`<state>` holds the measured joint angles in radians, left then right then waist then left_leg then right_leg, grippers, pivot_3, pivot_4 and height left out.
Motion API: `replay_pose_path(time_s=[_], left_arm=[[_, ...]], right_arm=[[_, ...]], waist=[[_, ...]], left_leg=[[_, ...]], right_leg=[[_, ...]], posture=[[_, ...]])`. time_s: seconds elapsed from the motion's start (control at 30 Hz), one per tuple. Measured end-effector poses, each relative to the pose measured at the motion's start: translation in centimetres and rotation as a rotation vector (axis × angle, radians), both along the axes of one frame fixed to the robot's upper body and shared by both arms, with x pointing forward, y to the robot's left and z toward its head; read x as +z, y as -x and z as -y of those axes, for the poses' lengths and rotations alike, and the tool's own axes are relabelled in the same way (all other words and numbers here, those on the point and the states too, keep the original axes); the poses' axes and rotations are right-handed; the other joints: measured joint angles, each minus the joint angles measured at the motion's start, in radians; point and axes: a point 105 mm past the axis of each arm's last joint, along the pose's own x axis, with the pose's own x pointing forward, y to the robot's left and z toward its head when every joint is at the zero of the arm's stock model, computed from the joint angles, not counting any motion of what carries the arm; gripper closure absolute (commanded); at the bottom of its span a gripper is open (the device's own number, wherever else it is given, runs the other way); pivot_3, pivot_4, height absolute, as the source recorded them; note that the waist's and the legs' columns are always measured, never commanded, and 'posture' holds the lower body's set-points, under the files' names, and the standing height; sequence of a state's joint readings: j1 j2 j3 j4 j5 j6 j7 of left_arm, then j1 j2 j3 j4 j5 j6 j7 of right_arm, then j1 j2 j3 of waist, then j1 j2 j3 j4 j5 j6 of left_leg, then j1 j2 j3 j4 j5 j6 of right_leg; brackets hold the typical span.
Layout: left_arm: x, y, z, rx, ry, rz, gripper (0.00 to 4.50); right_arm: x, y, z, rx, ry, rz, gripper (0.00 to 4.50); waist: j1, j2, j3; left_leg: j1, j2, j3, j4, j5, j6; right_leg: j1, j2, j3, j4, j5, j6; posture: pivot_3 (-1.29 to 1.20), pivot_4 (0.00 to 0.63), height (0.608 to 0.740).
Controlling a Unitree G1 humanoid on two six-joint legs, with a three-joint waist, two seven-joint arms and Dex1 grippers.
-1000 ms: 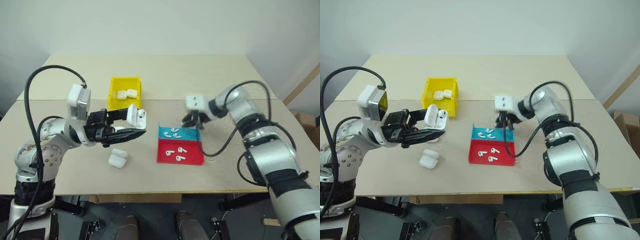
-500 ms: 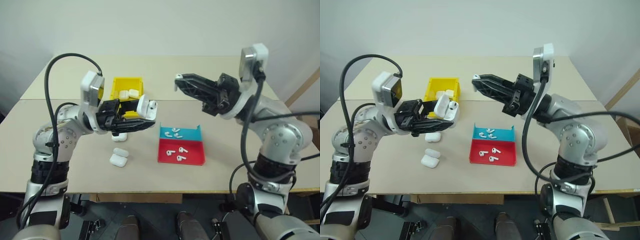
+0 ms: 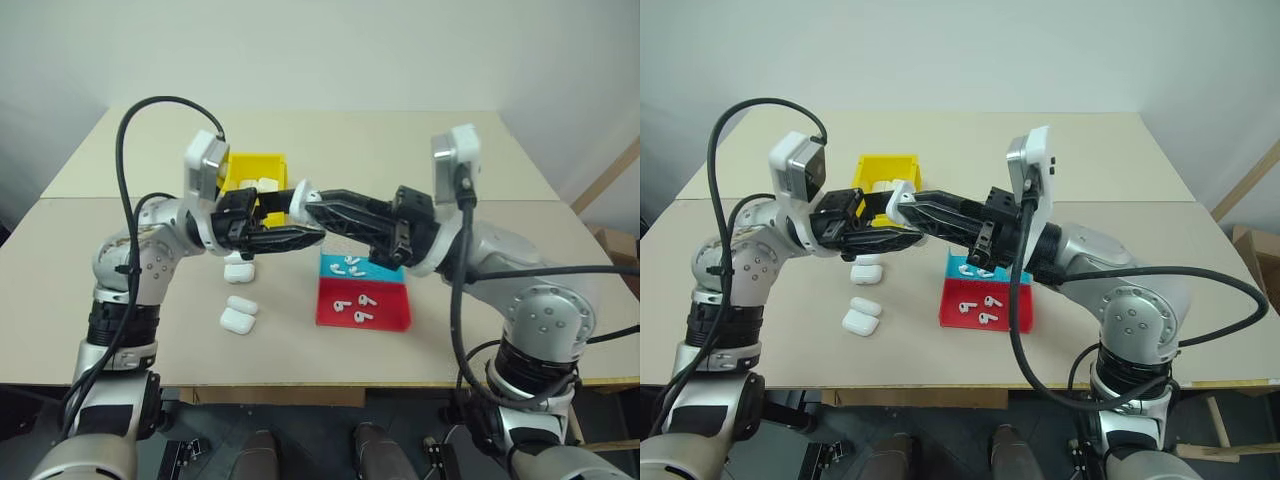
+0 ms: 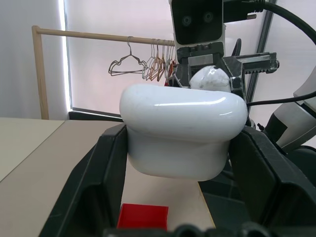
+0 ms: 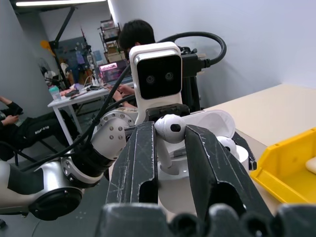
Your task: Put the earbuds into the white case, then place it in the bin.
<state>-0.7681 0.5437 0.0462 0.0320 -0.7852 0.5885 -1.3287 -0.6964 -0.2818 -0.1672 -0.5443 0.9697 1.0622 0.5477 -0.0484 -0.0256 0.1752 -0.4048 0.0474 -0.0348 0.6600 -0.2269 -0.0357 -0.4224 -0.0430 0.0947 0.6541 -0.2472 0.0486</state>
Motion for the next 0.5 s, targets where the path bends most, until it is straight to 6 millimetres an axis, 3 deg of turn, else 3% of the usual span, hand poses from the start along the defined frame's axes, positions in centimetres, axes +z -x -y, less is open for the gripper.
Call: replay_pose_path(time_s=[0.2, 0.4, 0.43, 0.5], left_arm=[[-0.07, -0.02, -0.01, -0.001, -0.002, -0.001, 1.7], [-0.21, -0.1, -0.09, 0.007, -0.009, -0.004, 1.7], [-0.23, -0.15, -0.11, 0.012, -0.011, -0.004, 1.7], [-0.25, -0.18, -0.11, 0.015, -0.012, -0.004, 1.7]], right_arm=[[-0.28, 0.05, 0.1, -0.002, 0.019, 0.009, 3.87], [-0.59, 0.61, 0.02, 0.022, 0.037, 0.027, 1.9], [-0.61, 0.72, -0.04, 0.025, 0.046, 0.033, 1.4], [-0.6, 0.77, -0.02, 0.022, 0.05, 0.037, 1.19]], waist=[[0.001, 0.0, 0.0], [0.001, 0.0, 0.0], [0.001, 0.0, 0.0], [0.002, 0.0, 0.0]], left_leg=[[0.0, 0.0, 0.0, 0.0, 0.0, 0.0], [0.0, 0.0, 0.0, 0.0, 0.0, 0.0], [0.0, 0.0, 0.0, 0.0, 0.0, 0.0], [0.0, 0.0, 0.0, 0.0, 0.0, 0.0]], right_leg=[[0.0, 0.0, 0.0, -0.001, 0.0, 0.0], [0.0, 0.0, 0.0, -0.001, 0.0, 0.0], [0.0, 0.0, 0.0, -0.001, 0.0, 0.0], [0.0, 0.0, 0.0, -0.001, 0.0, 0.0]], posture=[[0.0, 0.15, 0.74], [0.0, 0.15, 0.74], [0.0, 0.15, 0.74], [0.0, 0.15, 0.74]])
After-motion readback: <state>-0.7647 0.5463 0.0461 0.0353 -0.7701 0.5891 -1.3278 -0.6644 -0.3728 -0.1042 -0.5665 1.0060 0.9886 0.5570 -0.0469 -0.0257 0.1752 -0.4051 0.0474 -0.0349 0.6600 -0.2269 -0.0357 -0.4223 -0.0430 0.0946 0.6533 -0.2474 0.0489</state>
